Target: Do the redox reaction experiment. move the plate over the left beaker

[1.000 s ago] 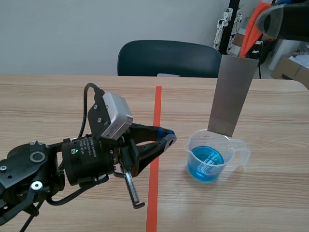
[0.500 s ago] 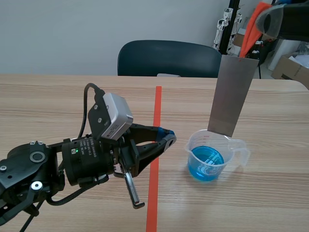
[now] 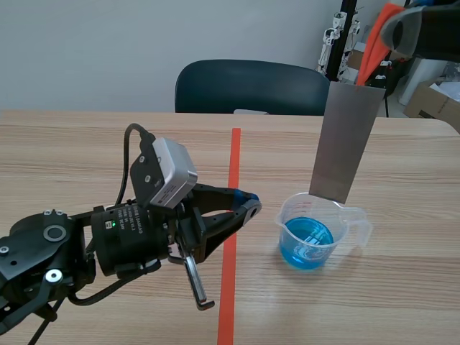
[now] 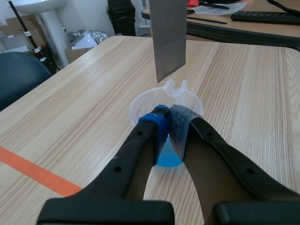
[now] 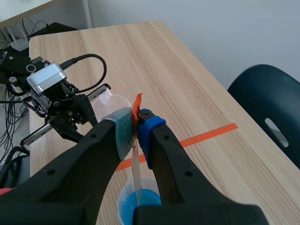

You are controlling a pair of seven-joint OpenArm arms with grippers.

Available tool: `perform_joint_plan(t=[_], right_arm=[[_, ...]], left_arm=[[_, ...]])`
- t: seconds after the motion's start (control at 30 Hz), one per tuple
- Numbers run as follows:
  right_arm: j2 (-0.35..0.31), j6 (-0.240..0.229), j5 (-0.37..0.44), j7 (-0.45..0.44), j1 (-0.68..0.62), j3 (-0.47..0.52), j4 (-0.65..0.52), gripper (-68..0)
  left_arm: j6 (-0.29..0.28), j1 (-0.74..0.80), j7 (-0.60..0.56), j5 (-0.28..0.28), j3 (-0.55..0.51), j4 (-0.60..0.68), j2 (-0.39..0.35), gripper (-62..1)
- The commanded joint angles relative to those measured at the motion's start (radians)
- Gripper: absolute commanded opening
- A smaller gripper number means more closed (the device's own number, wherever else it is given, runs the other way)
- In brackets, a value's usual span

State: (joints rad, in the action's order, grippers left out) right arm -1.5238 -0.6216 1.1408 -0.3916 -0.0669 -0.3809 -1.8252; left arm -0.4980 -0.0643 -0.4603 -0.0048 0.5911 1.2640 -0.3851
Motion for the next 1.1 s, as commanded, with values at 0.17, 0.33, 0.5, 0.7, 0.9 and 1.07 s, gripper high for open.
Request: perform_joint_plan(t=[0.17, 0.33, 0.5, 0.7, 0.9, 1.07], right_arm=[[0.037, 0.0, -0.015, -0.018, 0.012, 0.014, -0.007, -67.3], [0.062, 0.0, -0.019, -0.019, 0.014, 0.014, -0.008, -67.3], [0.096, 0.0, -0.039, -0.018, 0.018, 0.016, -0.008, -67.3], [0.123, -0.001, -0.041, -0.019, 0.018, 0.025, -0.011, -67.3], [0.146, -0.002, -0.042, 0.002, 0.051, 0.025, -0.036, -67.3], [0.179, -0.008, -0.041, 0.045, 0.07, 0.025, -0.048, -67.3]], left_arm=[[0.006, -0.002, -0.013, -0.014, -0.009, 0.013, 0.002, -58.2], [0.006, -0.002, -0.014, -0.014, -0.009, 0.013, 0.002, -58.2], [0.005, 0.001, -0.049, -0.015, -0.01, 0.013, -0.031, -58.2], [0.003, 0.022, -0.144, -0.048, -0.01, 0.014, -0.122, -55.1], [-0.033, 0.088, -0.267, -0.063, -0.039, 0.014, -0.217, -51.2], [-0.04, 0.165, -0.362, -0.062, -0.109, 0.014, -0.269, -49.9]])
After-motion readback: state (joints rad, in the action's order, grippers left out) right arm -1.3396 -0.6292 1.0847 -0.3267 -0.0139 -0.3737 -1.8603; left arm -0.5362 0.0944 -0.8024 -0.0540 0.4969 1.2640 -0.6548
